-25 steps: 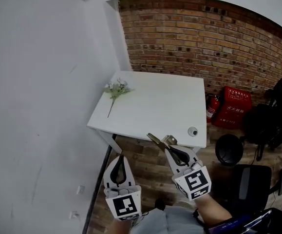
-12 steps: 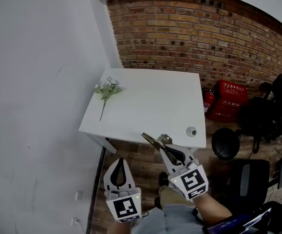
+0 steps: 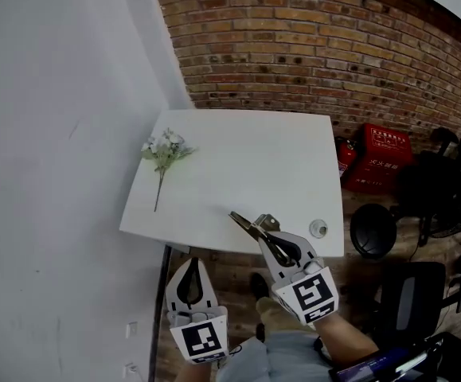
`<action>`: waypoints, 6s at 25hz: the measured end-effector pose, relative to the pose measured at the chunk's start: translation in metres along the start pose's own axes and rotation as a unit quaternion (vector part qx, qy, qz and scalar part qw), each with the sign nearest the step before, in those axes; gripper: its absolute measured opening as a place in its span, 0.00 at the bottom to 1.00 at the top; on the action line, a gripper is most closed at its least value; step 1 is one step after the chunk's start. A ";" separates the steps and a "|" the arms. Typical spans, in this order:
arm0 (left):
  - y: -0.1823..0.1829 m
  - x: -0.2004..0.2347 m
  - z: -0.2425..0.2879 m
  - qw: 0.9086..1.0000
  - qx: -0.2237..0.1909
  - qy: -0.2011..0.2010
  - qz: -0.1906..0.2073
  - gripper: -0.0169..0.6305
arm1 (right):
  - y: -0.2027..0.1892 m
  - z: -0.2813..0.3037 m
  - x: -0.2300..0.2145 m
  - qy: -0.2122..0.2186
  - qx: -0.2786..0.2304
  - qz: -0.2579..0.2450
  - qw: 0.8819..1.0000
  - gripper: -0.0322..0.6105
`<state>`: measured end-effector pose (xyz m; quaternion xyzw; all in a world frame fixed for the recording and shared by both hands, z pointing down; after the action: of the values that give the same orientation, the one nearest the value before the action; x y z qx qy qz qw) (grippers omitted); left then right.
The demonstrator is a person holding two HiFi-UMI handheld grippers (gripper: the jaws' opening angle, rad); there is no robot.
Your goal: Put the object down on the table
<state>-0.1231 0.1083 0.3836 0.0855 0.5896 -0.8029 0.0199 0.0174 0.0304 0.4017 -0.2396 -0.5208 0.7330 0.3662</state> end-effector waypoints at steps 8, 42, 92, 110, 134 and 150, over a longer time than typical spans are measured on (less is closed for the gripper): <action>0.027 0.004 0.086 1.000 0.007 -0.002 0.027 0.04 | 0.021 0.062 -0.067 -0.004 -0.007 0.013 1.000 0.09; 0.087 0.107 0.252 0.999 -0.019 -0.001 0.029 0.04 | 0.100 0.229 -0.129 -0.022 -0.013 -0.003 1.000 0.09; -0.030 0.126 0.358 0.988 0.126 -0.086 0.006 0.04 | -0.055 0.336 -0.126 -0.020 0.173 0.088 0.981 0.09; -0.037 0.116 0.367 0.986 0.135 -0.099 0.010 0.04 | -0.074 0.340 -0.137 -0.028 0.187 0.088 0.978 0.12; -0.041 0.124 0.363 0.986 0.140 -0.094 0.013 0.04 | -0.088 0.345 -0.140 -0.019 0.198 0.110 0.974 0.27; 0.056 0.133 0.300 0.999 0.016 -0.027 0.023 0.04 | 0.030 0.272 -0.134 -0.028 0.055 0.050 0.997 0.11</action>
<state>-0.2805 -0.1850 0.3965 0.0777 0.5735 -0.8138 0.0531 -0.1082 -0.2407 0.4625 -0.2239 -0.4774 0.7843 0.3269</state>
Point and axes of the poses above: the fingertips, and each gripper's own axes: z forward along the fingers, x to its left, y out of its top, the point moved 3 cm from there along -z, backward along the fingers, and after that the axes turned 7 degrees about x, right-handed, at the moved point
